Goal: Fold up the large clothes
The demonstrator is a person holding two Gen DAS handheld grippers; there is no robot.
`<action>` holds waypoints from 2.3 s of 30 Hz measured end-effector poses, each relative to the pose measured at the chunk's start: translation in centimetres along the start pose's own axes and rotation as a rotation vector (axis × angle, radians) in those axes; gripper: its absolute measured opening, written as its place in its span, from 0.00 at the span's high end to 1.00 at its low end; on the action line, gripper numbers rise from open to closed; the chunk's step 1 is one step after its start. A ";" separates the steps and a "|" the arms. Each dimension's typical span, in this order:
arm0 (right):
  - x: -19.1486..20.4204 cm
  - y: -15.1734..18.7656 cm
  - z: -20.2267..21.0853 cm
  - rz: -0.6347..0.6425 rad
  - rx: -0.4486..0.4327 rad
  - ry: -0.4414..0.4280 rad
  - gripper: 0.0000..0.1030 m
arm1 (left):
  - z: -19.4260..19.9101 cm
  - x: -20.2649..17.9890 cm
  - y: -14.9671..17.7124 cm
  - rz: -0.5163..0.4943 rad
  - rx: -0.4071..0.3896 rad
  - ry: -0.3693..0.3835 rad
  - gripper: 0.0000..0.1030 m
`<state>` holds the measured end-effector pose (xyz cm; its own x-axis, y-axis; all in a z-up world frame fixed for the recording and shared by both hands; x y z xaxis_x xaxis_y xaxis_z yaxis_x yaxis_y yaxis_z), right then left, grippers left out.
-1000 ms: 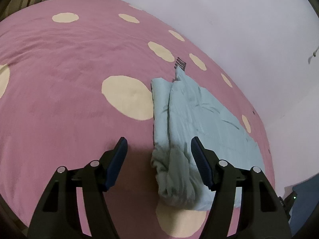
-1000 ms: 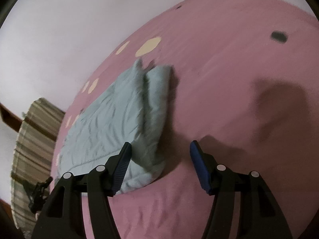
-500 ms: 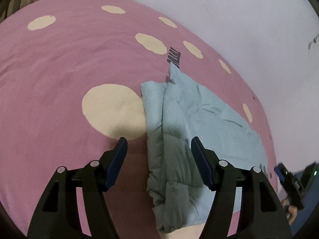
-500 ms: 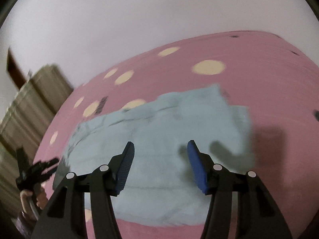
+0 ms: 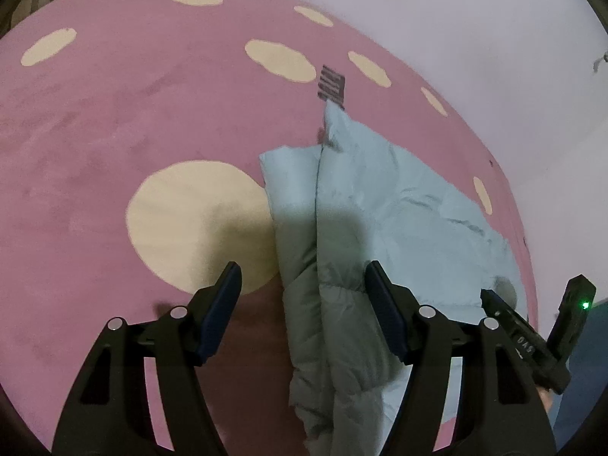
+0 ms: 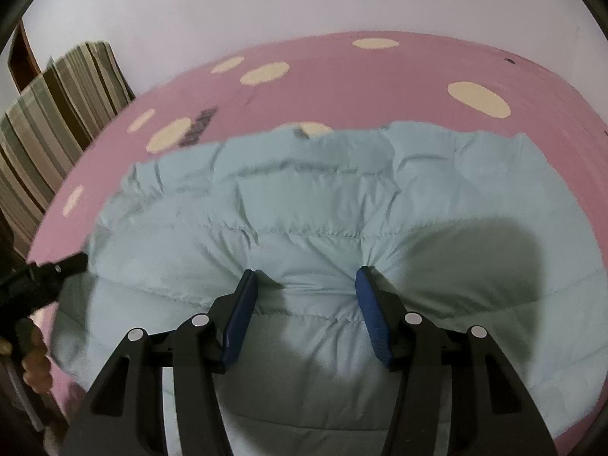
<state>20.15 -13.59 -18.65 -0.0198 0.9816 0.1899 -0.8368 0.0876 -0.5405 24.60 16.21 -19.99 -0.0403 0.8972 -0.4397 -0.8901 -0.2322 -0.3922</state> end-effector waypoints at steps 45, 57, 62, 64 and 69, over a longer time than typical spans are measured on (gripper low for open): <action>-9.3 0.5 6.6 -0.111 -0.109 0.015 0.46 | 2.4 -27.1 3.4 -0.448 -0.035 0.168 0.89; -18.7 3.4 10.8 -0.271 -0.137 0.069 0.46 | -6.9 -34.0 9.7 -0.516 0.093 0.120 0.89; -19.7 4.1 11.4 -0.291 -0.133 0.076 0.46 | -9.1 -34.5 11.6 -0.540 0.090 0.097 0.88; -19.6 4.1 11.5 -0.294 -0.133 0.076 0.46 | -9.1 -34.8 11.7 -0.558 0.075 0.096 0.87; -19.5 3.4 11.8 -0.287 -0.141 0.069 0.46 | -6.7 -34.9 11.6 -0.597 0.020 0.117 0.81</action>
<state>11.27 -34.39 -14.51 0.2474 0.9222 0.2974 -0.7188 0.3805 -0.5818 18.74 -20.31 -14.56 0.5179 0.8227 -0.2345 -0.7518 0.3070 -0.5835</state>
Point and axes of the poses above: each gripper's, at about its wrist camera, not at the fingertips, and z roughly against the way its jaws point, x to its left, y to its underside, the point moved 6 cm from there along -z, roughly the way its jaws point, and after that the axes turned 1 degree about x, right-handed, at the moved point
